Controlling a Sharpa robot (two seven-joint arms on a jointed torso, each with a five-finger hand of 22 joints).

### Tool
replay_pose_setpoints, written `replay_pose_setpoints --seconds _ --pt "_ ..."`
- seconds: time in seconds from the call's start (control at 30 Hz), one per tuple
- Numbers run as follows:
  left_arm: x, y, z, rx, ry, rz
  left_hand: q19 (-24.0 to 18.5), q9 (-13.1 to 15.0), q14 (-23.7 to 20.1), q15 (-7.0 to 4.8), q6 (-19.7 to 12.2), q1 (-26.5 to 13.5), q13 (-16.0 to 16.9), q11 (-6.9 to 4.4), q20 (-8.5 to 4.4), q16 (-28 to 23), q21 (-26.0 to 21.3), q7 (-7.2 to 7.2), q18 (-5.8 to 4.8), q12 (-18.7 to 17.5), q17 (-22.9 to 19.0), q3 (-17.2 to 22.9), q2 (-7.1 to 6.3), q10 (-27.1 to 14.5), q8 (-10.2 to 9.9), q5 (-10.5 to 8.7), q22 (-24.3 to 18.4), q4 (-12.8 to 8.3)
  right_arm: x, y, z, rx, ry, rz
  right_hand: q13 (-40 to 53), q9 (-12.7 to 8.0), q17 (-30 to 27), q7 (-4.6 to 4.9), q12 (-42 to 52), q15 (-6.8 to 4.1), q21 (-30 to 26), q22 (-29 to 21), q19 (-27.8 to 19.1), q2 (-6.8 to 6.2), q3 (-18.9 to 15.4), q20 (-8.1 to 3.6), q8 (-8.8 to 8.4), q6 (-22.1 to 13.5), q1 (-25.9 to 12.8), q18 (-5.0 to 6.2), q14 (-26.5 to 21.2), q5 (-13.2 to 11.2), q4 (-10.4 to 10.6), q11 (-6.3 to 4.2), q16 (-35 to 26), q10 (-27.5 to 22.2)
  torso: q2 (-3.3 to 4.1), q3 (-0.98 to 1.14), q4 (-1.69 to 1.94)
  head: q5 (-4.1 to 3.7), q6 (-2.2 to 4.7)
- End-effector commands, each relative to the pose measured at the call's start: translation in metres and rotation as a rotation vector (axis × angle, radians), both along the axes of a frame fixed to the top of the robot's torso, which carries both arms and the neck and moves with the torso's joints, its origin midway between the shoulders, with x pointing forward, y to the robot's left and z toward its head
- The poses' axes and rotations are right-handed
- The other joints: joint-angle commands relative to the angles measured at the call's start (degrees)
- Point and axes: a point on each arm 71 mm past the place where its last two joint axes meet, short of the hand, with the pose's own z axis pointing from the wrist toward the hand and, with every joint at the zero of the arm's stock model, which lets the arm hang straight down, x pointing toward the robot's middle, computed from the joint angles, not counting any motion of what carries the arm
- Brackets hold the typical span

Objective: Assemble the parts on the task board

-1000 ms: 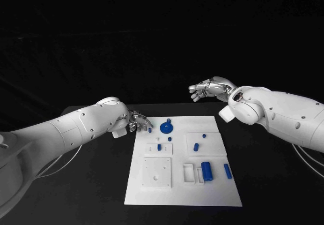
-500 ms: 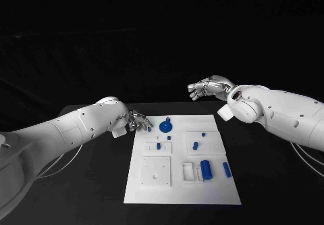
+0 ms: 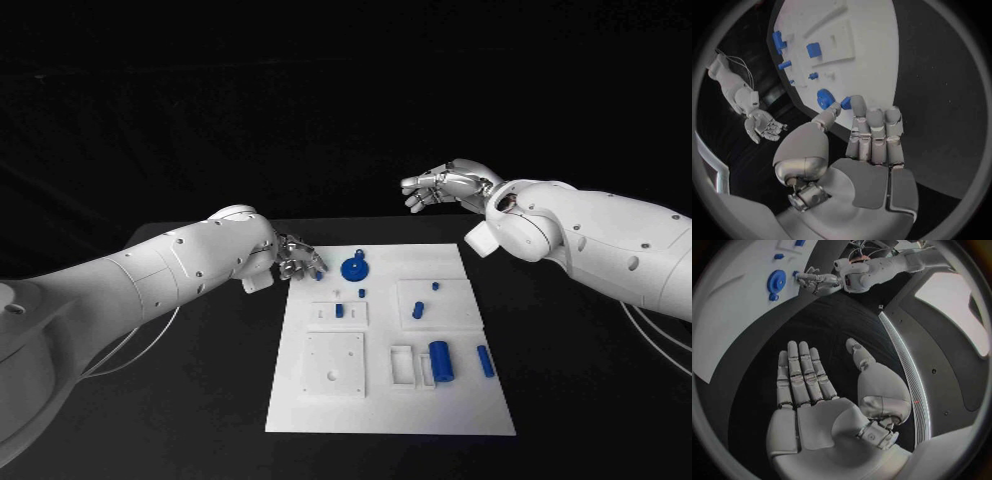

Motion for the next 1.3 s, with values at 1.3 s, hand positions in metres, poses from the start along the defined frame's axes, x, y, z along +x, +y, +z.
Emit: replay_pose_setpoints --seconds 1.3 --pt "-0.0073 -0.0007 -0.0022 -0.031 -0.039 0.021 4.9 2.9 5.2 -2.65 7.2 6.3 0.8 -2.39 -8.61 3.6 1.9 -2.59 0.02 1.8 0.3 6.8 3.05 6.2 3.2 11.93 1.5 -3.7 0.0002 0.0006 -0.0002 0.009 -0.001 0.010 -0.2 -0.1 0.1 0.15 -0.3 0.05 -0.4 0.1 -0.4 0.14 0.1 0.04 0.26 -0.5 -0.6 -0.16 -0.4 0.4 0.4 0.00 -0.2 0.5 0.06 -0.03 0.03 0.08 -0.12"
